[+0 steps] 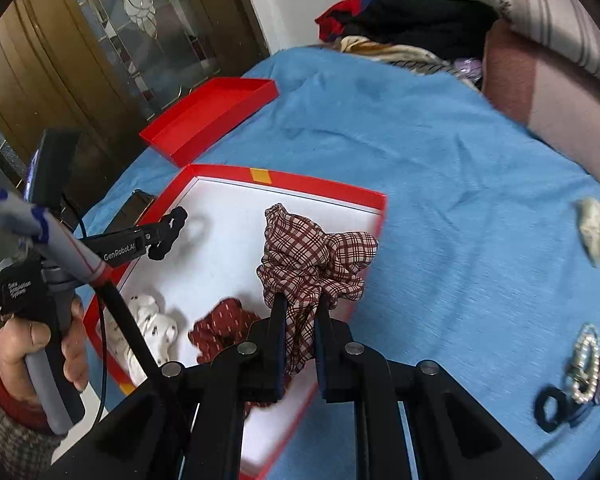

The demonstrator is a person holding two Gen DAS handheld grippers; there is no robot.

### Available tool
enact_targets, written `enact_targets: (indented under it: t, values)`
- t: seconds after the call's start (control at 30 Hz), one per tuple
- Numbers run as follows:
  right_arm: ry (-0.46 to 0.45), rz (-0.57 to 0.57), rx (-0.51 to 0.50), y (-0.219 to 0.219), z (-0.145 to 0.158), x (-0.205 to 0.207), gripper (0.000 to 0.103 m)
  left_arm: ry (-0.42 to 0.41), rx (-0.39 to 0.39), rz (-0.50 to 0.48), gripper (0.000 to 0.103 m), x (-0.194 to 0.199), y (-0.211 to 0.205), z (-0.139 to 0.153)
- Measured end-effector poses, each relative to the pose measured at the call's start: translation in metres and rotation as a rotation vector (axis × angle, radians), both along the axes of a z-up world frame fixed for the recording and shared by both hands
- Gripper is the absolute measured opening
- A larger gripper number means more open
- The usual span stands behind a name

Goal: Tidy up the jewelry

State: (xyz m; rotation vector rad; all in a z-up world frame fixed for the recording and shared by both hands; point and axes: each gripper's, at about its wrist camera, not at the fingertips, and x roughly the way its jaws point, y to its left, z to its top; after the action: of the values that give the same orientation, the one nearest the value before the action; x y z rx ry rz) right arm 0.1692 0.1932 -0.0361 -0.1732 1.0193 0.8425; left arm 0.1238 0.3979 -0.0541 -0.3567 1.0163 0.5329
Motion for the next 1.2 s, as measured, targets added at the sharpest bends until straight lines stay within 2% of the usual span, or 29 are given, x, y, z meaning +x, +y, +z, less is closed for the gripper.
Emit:
enact_targets:
  t: [0.1,0.2,0.3,0.37,0.47,0.53,0.67,0.7,0.77,0.83,0.87,1.0,1.2]
  values:
    - [0.014,0.013,-0.014,0.014,-0.009,0.005,0.013,0.015,0.003,0.013,0.006,0.002,0.008,-0.007]
    - [0.024,0.002,-0.018,0.025,-0.017,0.01,0.02,0.018,0.01,0.027,0.007,0.003,0.013,-0.01]
    - [0.053,-0.004,0.003,0.021,-0.018,0.012,0.036,0.014,0.014,0.031,0.021,0.003,0.014,-0.009]
    - [0.051,0.0,0.019,0.013,-0.015,0.011,0.041,0.004,0.015,0.034,0.04,0.002,0.012,-0.006]
    - [0.054,-0.007,0.068,-0.005,-0.006,0.012,0.046,-0.006,0.016,0.037,0.042,-0.001,0.008,0.002]
    - [0.05,-0.035,0.097,-0.021,0.0,0.013,0.055,-0.021,0.006,0.038,0.043,-0.005,0.003,0.009]
    - [0.058,-0.089,0.078,-0.038,-0.009,0.015,0.056,-0.061,0.017,0.042,0.051,-0.017,-0.009,0.028]
    - [0.06,-0.082,0.054,-0.036,-0.014,0.014,0.056,-0.074,0.017,0.04,0.052,-0.021,-0.014,0.034]
    - [0.063,-0.065,0.012,-0.029,-0.025,0.01,0.044,-0.092,0.004,0.034,0.052,-0.028,-0.022,0.04]
    - [0.089,-0.061,-0.03,-0.022,-0.038,0.008,0.015,-0.103,-0.011,0.03,0.052,-0.033,-0.031,0.043]
    - [0.106,-0.063,-0.033,-0.021,-0.044,0.007,0.012,-0.108,-0.021,0.026,0.052,-0.036,-0.036,0.045]
    - [0.091,-0.112,-0.055,-0.032,-0.041,0.001,0.01,-0.117,-0.038,0.011,0.052,-0.044,-0.053,0.048]
    - [0.102,-0.184,-0.066,-0.073,-0.045,-0.01,0.01,-0.123,-0.011,-0.026,0.052,-0.048,-0.083,0.056]
